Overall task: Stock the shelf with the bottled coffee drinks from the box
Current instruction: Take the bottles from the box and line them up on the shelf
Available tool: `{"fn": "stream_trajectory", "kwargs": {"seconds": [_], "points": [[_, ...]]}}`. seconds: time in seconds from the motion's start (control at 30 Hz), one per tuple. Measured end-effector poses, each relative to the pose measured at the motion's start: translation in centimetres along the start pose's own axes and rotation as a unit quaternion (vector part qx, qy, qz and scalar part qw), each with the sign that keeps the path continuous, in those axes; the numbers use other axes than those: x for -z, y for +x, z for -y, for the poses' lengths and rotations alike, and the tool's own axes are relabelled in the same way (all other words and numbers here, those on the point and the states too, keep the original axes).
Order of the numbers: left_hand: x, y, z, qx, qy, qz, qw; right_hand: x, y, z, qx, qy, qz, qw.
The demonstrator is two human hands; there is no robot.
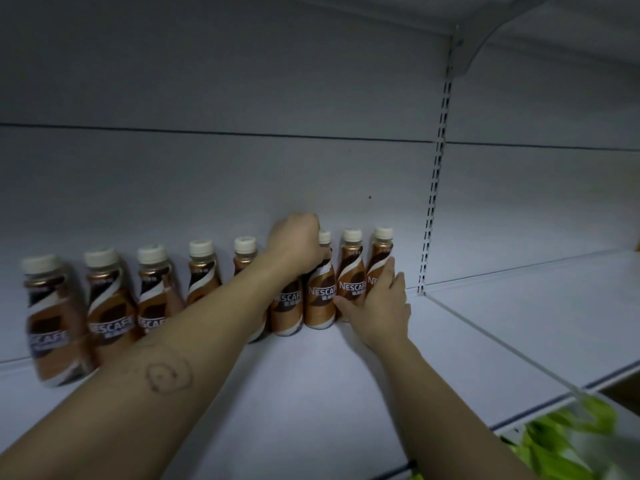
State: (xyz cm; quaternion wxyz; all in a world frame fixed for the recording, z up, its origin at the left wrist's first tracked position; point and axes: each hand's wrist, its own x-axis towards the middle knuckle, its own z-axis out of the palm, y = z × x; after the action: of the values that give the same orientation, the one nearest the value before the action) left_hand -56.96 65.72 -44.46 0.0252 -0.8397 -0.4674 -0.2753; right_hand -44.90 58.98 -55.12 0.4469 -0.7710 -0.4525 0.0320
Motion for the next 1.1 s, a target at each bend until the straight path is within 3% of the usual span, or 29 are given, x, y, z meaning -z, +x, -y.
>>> {"fn": "stream_trajectory", "kwargs": {"seconds": [0.1, 0.27, 0.57, 0.83, 1.1], "points": [[0.2, -0.6, 0.5, -0.051, 0.073, -0.043, 0.995, 0.5, -0.1, 0.5, 0.018, 0.004, 0.006, 1.000], [2.7, -3.4, 2.1, -0.111, 0.185, -0.062, 0.975, 0.5, 0.0, -1.4, -0.075, 0.076, 0.061, 0.992], [4.5, -12.8, 7.5, -0.062, 0.149, -0.059, 0.985, 0.1, -1.3, 0.5, -0.122, 0.011, 0.038, 0.992], [7.5, -17.9, 14.0, 0.087, 0.184, -0.133, 0.970, -0.9, -4.1, 5.5, 0.061, -0.033, -0.041, 0.997], [8.4, -15.8, 14.2, 0.108, 0.151, -0.185, 0.965, -1.5, -5.7, 11.2, 0.202, 0.064, 0.048, 0.976]]}}
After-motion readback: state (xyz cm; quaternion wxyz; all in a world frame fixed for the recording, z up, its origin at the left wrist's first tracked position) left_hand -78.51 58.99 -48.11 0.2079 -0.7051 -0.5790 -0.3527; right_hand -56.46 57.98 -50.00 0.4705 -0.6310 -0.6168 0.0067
